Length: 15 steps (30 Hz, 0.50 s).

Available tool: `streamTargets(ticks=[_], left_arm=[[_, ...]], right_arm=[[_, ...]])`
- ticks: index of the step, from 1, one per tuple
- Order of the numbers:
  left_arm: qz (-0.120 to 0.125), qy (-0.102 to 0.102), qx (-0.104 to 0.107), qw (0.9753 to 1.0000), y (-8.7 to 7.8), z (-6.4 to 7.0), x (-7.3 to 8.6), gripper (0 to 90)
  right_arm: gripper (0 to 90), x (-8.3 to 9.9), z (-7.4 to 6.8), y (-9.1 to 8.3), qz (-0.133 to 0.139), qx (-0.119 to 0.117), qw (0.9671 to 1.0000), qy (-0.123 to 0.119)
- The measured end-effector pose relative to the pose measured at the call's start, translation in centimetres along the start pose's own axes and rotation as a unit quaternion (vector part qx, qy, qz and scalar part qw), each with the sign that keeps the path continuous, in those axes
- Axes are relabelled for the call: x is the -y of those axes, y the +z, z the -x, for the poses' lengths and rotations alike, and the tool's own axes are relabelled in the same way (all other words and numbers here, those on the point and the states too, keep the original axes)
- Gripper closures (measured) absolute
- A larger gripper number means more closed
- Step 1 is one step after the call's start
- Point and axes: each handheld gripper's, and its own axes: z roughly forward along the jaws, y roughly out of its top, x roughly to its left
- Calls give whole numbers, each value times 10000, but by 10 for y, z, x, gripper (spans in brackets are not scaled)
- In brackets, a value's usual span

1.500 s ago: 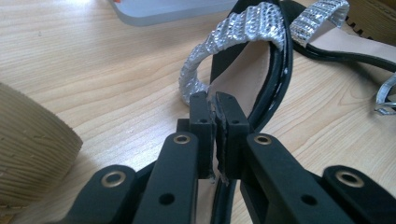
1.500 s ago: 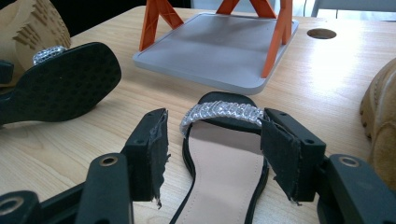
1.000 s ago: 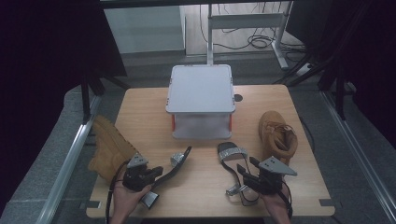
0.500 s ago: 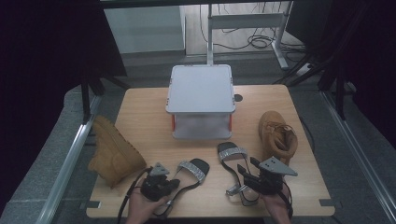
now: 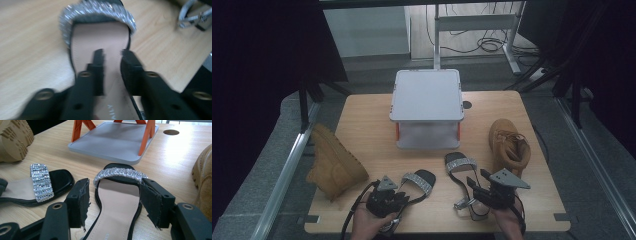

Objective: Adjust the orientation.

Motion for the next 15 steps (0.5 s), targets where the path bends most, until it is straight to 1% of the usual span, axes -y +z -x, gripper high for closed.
streamTargets(ticks=[1, 2, 3, 4, 5, 6, 8, 9, 10, 11, 12, 13, 14, 15], left_arm=[[98, -1, -157, 9998, -6, -1, -2, 610], [98, -1, -157, 9998, -6, -1, -2, 546], [84, 20, -263, 9996, -9, -1, -3, 546], [18, 22, -334, 9994, -11, -1, -4, 428], [-84, 31, -352, 9993, -12, -2, -4, 428], [-199, 46, -333, 9992, -11, -2, -4, 356], [-319, 44, -337, 9989, -8, -3, -3, 329], [-586, 117, -329, 9977, -2, -2, -3, 313], [-700, 156, -318, 9969, 1, -1, -2, 302], [-700, 156, -318, 9969, 1, -1, -2, 299], [-774, 192, -316, 9963, 5, 0, -2, 298], [-926, 281, -421, 9944, 12, 4, -1, 296], [-926, 281, -421, 9944, 12, 4, -1, 293], [-1052, 372, -610, 9919, 19, 7, 1, 302]], right_arm=[[412, 0, 0, 0, -1, 0, 10000, 0], [412, 0, 0, 0, -1, 0, 10000, 0], [412, 0, 0, 0, -1, 5, 10000, -6], [412, 1, 1, 0, -11, 12, 10000, 7], [412, 1, 1, 0, -11, 12, 10000, 7], [411, 1, 1, 1, -23, 19, 10000, -4], [410, 2, 0, 2, -41, 15, 10000, -20], [408, 2, 0, 2, -45, 14, 10000, -28], [408, 2, 0, 2, -49, 13, 10000, -32], [408, 2, -1, 2, -53, 11, 10000, -25], [408, 2, -1, 2, -54, 13, 10000, -24], [408, 2, 0, 2, -55, 16, 10000, -30], [408, 2, 0, 2, -55, 16, 10000, -30], [407, 3, 0, 3, -65, 17, 10000, -29]])
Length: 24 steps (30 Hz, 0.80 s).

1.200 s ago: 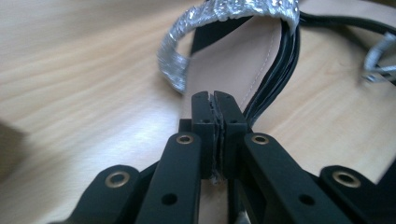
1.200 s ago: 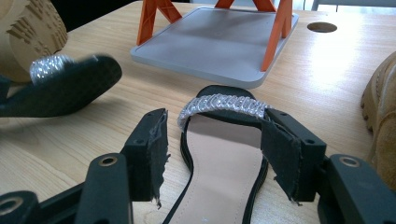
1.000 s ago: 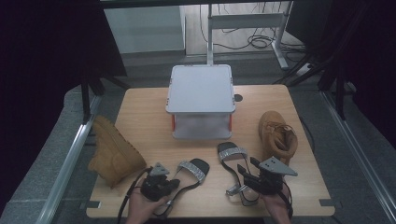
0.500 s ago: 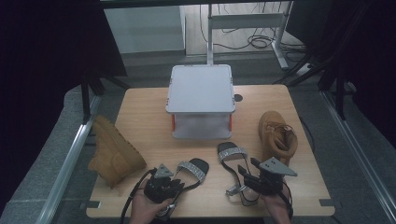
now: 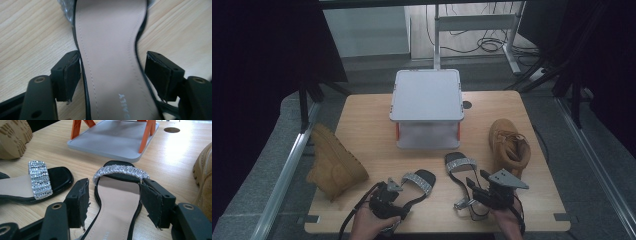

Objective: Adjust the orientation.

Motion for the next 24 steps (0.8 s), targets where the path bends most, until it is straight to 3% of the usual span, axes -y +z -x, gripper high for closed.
streamTargets(ticks=[6, 11, 14, 16, 18, 20, 24], left_arm=[[7, -6, -7, 10000, 0, -1, 0, 345], [-25, 246, 73, 9997, -1, -8, 0, 364], [-16, 482, 331, 9983, -2, -19, 0, 366], [-55, 725, 572, 9957, -3, -33, 0, 388], [-73, 759, 584, 9954, -4, -36, 0, 399], [-116, 916, 560, 9942, -6, -43, 1, 417], [-134, 873, 566, 9945, -6, -44, 1, 418]], right_arm=[[406, 1, 0, 0, -24, -4, 10000, -16], [406, 1, 1, 0, -17, 12, 10000, -13], [406, 2, 2, 0, -24, 10, 10000, 13], [406, 2, 2, 2, -42, 20, 10000, 2], [406, 3, 2, 2, -54, 23, 10000, 4], [406, 3, 1, 3, -67, 15, 10000, -10], [406, 3, 1, 3, -78, 26, 10000, -14]])
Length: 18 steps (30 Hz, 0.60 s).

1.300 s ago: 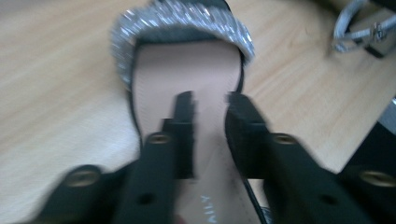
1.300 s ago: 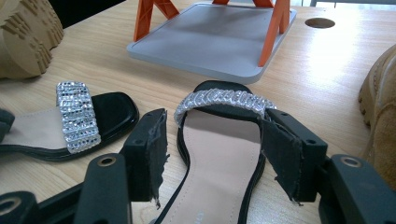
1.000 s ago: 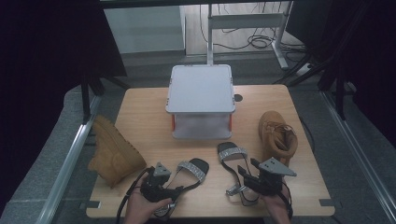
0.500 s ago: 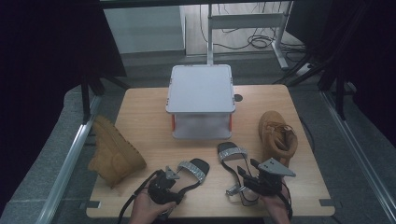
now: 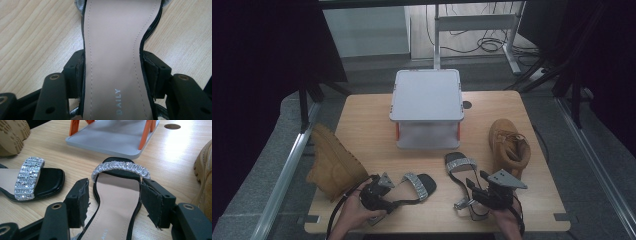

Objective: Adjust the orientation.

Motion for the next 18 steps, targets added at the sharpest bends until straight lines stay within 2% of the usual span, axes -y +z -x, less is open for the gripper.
streamTargets(ticks=[3, 4, 5, 6, 10, 18], left_arm=[[-11, -186, -84, 9998, -1, -1, 2, 419], [9, -381, -203, 9991, -2, -3, 4, 419], [9, -381, -203, 9991, -2, -3, 4, 419], [15, -524, -323, 9981, -4, -4, 6, 419], [32, -615, -418, 9972, -5, -5, 10, 419], [38, -696, -402, 9968, -8, -9, 14, 420]], right_arm=[[406, 0, 0, 0, 1, 2, 10000, 5], [406, 0, 1, -1, 6, 5, 10000, 14], [406, 0, 1, -1, 6, 5, 10000, 14], [406, 0, 2, -1, 20, 17, 10000, 16], [407, 1, 2, -1, 12, 16, 10000, 28], [406, 1, 1, 0, -4, 4, 10000, 10]])
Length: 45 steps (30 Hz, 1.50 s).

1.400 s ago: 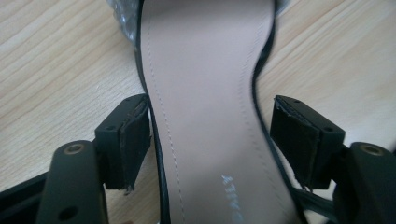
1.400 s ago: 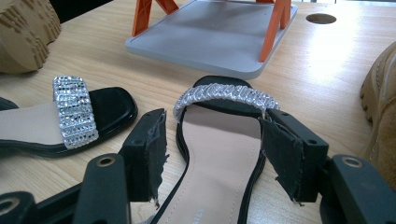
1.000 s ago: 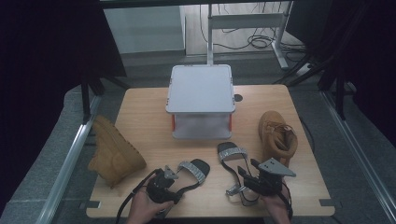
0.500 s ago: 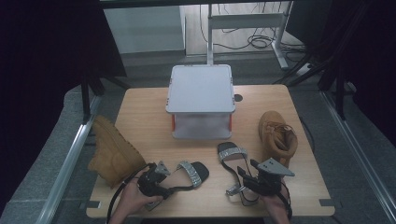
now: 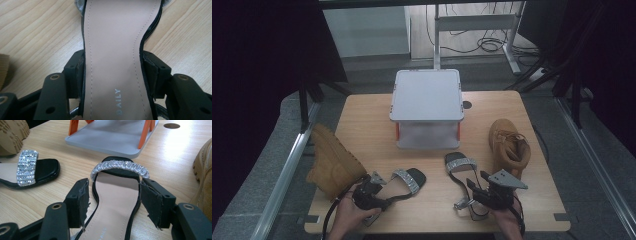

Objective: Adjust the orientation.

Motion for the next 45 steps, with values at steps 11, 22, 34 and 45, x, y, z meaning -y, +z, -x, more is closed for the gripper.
streamTargets(ticks=[11, 22, 34, 45], left_arm=[[525, 1, -46, 9986, -10, 4, -3, 323], [1025, 15, 140, 9946, -29, 6, -4, 301], [1180, -199, -14, 9928, -42, -1, -3, 324], [1177, -74, 39, 9930, -42, 2, -7, 313]], right_arm=[[404, -2, -3, -1, 58, -74, 9999, -70], [404, -11, -2, -8, 179, -87, 9998, 18], [472, -10, -11, -20, 177, -357, 9992, -20], [783, 2, -23, -35, -207, -604, 9970, -430]])
